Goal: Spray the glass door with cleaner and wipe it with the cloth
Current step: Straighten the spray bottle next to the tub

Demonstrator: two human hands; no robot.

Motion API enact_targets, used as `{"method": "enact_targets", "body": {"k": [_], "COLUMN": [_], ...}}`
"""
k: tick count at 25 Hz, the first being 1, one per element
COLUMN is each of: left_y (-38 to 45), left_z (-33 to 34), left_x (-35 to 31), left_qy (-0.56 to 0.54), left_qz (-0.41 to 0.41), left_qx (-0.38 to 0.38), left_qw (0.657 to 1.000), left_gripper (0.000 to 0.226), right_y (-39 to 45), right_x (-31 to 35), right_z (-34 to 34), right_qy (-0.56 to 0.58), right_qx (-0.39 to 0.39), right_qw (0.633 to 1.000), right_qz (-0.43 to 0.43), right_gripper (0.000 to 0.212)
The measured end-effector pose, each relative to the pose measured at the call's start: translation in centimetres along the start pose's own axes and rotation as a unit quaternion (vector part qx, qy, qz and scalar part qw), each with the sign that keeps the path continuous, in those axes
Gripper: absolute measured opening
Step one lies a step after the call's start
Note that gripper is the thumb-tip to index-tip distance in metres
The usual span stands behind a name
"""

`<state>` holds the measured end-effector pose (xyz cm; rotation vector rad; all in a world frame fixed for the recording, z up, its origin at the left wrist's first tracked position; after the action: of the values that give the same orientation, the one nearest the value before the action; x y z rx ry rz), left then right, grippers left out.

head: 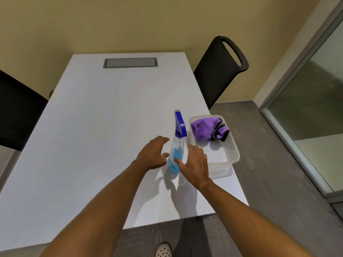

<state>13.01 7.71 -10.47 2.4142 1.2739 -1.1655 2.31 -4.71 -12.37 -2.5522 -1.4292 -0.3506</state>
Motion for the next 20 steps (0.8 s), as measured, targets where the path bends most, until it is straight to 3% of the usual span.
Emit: {"method": "enact_targets", "body": {"k": [4, 12, 20], "left_y": [1.5, 1.7, 1.0], "left_z": [0.1, 0.3, -0.8], "left_x": [0.1, 0.2, -1.7], "left_qy": [-0.078, -0.118, -0.112], "left_qz": [0.023, 0.056, 0.085], "left_qx": [0.015, 0.008, -0.004], "left_qw": [0.997, 0.991, 0.99], "left_gripper": [0.052, 0.035, 0.041], "right_y": [0.7, 0.8, 0.7], "right_x": [1.0, 1.5, 0.2], "right_z": [0.3, 0.5, -2.6], "right_qy": [0.057, 0.13, 0.188], "right_qx": [0.022, -0.009, -0.016], "right_qw": [0.997, 0.989, 0.982], "right_qz": [0.038, 0.063, 0.024], "right_gripper": [0.071, 0.052, 0.054]}}
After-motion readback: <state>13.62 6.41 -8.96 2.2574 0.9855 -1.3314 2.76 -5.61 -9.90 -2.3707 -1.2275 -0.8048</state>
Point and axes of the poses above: each hand's wrist, its own y-axis towards the middle knuckle, its own z-axis out of the palm, x = y × z, the point moved 2 cm from there along y, towards the middle knuckle, and after that the axes turned 14 degrees about -y, right-handed, at the moved point
